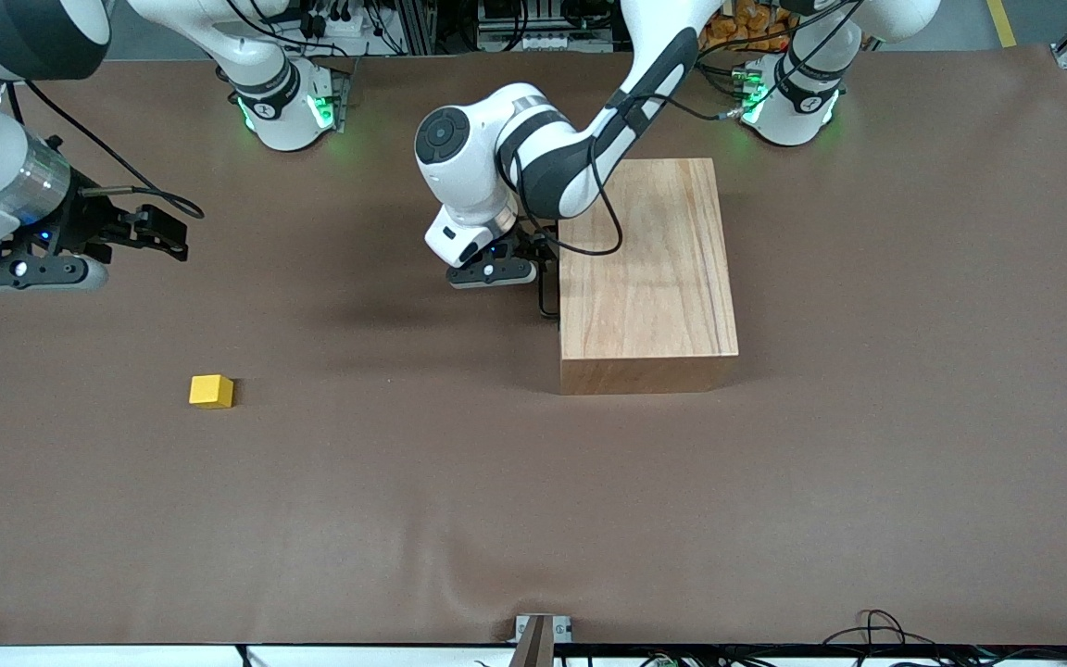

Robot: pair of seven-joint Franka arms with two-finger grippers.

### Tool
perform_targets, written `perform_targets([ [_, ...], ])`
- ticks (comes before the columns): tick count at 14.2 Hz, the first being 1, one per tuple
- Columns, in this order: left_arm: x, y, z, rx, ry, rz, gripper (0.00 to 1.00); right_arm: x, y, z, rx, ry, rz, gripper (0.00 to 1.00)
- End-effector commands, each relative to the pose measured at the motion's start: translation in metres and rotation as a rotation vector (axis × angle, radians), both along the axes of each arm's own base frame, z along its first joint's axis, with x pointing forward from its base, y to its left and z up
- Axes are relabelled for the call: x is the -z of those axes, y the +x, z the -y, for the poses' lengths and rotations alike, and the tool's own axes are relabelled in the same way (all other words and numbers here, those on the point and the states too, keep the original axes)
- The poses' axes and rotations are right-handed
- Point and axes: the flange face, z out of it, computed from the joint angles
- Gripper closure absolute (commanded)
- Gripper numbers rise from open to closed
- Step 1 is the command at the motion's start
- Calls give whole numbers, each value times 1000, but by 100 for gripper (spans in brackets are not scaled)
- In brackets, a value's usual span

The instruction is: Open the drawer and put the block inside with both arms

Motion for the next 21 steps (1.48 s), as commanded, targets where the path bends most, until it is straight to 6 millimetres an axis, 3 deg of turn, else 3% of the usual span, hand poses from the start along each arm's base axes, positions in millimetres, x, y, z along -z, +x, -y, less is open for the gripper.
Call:
perform_targets([
  [1, 4, 0, 2, 28, 18, 19, 0, 9, -2, -3, -4, 0, 15, 0],
  [6, 9, -2, 3, 30, 20, 8, 0, 28, -2, -11, -18, 0, 19, 0],
  [11, 12, 1, 8, 30, -13, 25, 0, 66, -1, -7, -14, 1, 35, 0],
  [21, 1, -10, 29, 40, -110, 63, 0, 161, 57, 25, -270, -137, 2, 0],
])
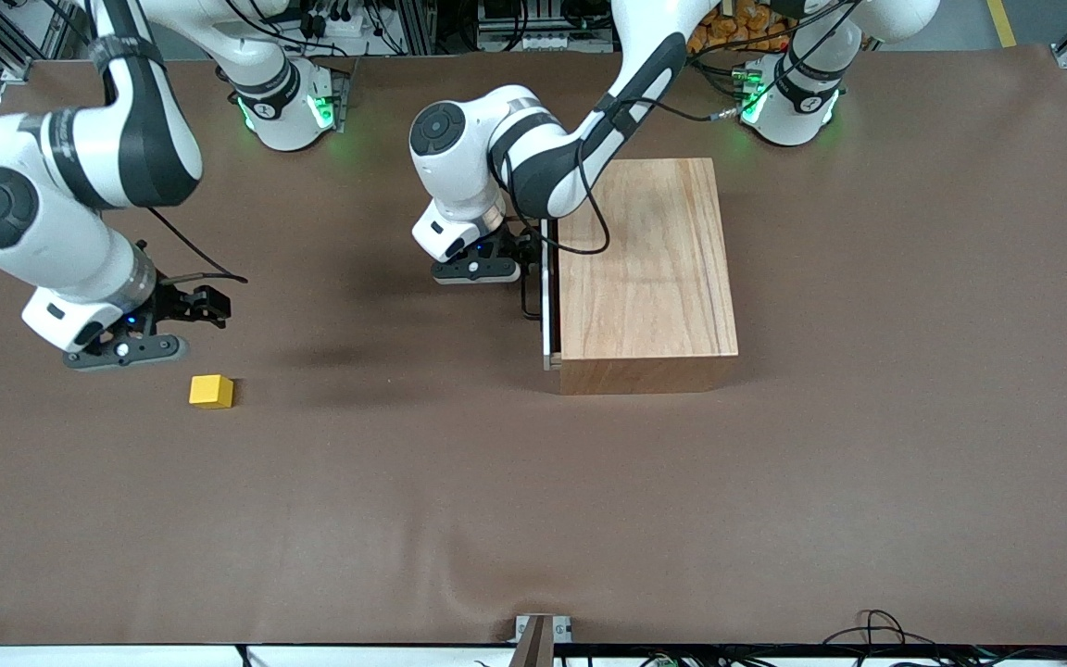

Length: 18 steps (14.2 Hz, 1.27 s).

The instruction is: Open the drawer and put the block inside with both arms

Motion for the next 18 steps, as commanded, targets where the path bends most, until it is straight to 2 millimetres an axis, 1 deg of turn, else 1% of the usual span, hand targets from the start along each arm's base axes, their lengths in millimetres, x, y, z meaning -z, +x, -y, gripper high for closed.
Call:
perform_targets([
  [1, -4, -3, 11, 8, -40, 25, 0, 21, 24, 19, -48, -27, -19, 0],
  [3, -5, -5, 15, 13, -61, 32, 0, 52, 36, 39, -16, -12, -6, 0],
  [5, 1, -6, 17, 17, -60, 28, 0, 84, 43, 60, 64, 45, -12, 0],
  [7, 4, -13, 22, 27, -66, 27, 0, 111, 49, 68, 89, 74, -1, 0],
  [9, 3, -12, 23, 24, -78, 34, 0, 139, 56, 84, 95, 79, 26, 0],
  [11, 1, -11, 26, 26, -98, 44, 0, 161, 57, 85, 81, 81, 25, 0],
  [12, 1, -11, 26, 26, -102, 47, 0, 178, 57, 89, 79, 84, 23, 0],
  [13, 0, -12, 27, 28, -106, 46, 0, 189, 56, 94, 86, 87, 23, 0],
  [16, -2, -14, 32, 36, -124, 55, 0, 205, 54, 100, 86, 93, 15, 0],
  [18, -1, -18, 35, 44, -131, 58, 0, 214, 46, 104, 99, 100, -9, 0],
])
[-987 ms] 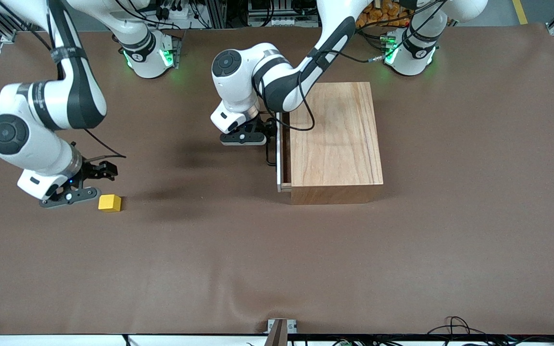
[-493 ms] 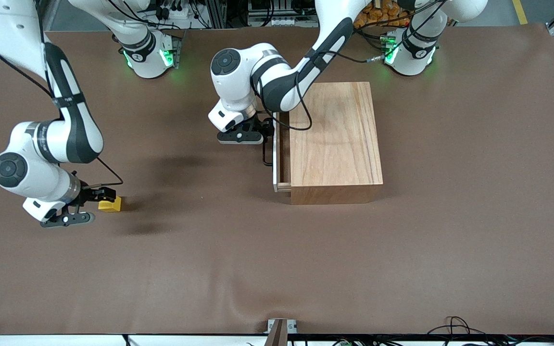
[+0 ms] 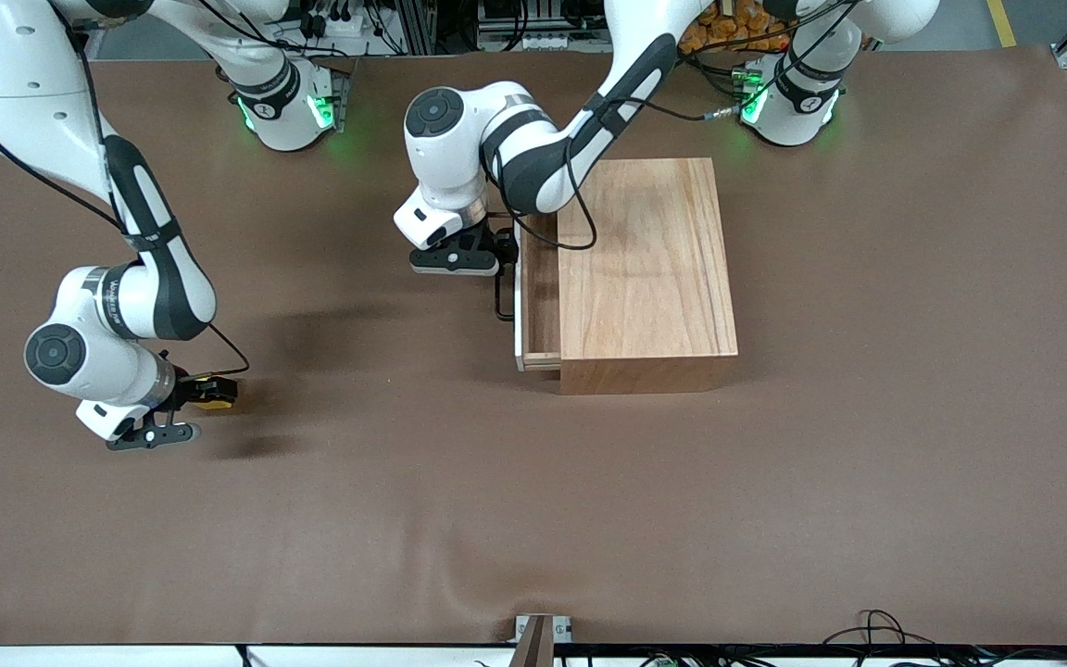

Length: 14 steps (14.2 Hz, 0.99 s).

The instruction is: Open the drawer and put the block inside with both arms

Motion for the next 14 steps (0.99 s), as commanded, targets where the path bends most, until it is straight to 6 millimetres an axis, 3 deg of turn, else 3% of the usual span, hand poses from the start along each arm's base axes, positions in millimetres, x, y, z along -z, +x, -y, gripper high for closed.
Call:
perform_targets([
  [1, -1, -7, 14, 10, -39, 23, 0, 10, -9, 16, 4, 31, -19, 0],
  [3, -3, -6, 17, 12, -63, 35, 0, 13, -10, 20, 3, 39, -25, 0],
  [4, -3, -5, 18, 13, -73, 40, 0, 15, -12, 19, 4, 41, -31, 11],
  [6, 3, -12, 23, 25, -79, 41, 0, 16, -12, 17, 4, 43, -34, 55],
  [8, 4, -14, 27, 28, -99, 44, 0, 16, -12, 17, 6, 45, -32, 79],
  [11, 0, -19, 31, 37, -116, 44, 0, 8, -11, 15, 1, 67, -27, 88],
  [14, -4, -20, 35, 43, -140, 52, 0, -25, -8, 20, -104, 74, -33, 87],
])
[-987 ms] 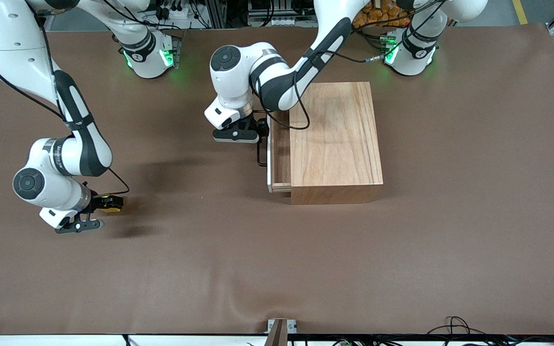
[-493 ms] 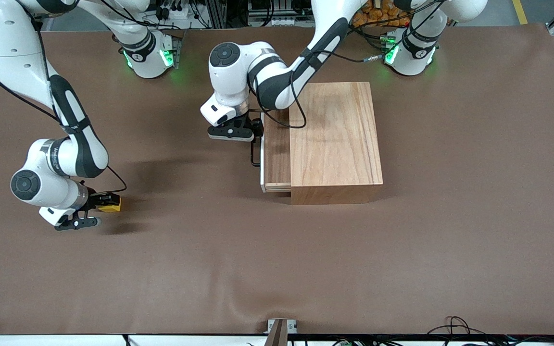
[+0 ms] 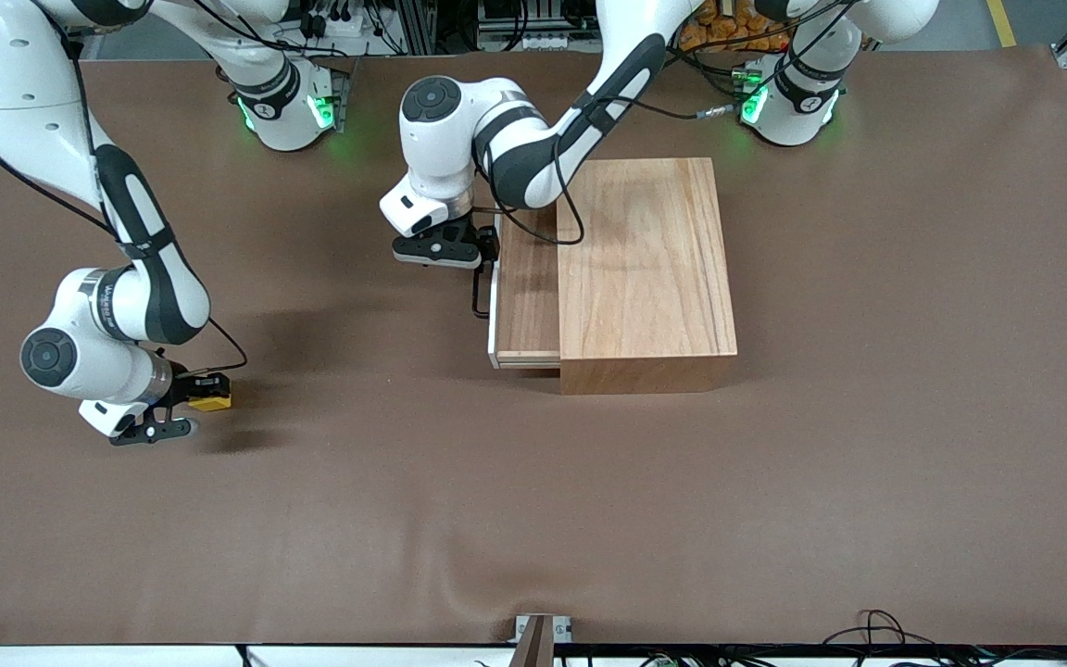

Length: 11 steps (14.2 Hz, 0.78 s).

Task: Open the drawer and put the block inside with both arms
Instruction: 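Pull the drawer open with the left gripper while the right gripper lifts the cube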

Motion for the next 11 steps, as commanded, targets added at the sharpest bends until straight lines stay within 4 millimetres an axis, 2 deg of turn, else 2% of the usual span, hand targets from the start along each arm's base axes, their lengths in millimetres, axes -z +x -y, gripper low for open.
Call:
perform_targets([
  [1, -4, -12, 19, 17, -71, 16, 0, -51, -1, 5, -89, 28, -5, 86],
  [3, -5, -13, 21, 21, -84, 17, 0, -85, 3, 2, -123, 47, -32, 85],
  [7, -12, -23, 30, 36, -121, 16, 0, -149, 20, -20, -115, 132, -115, 85],
  [11, -18, -24, 35, 40, -166, 31, 0, -198, 19, -34, -118, 200, -213, 85],
])
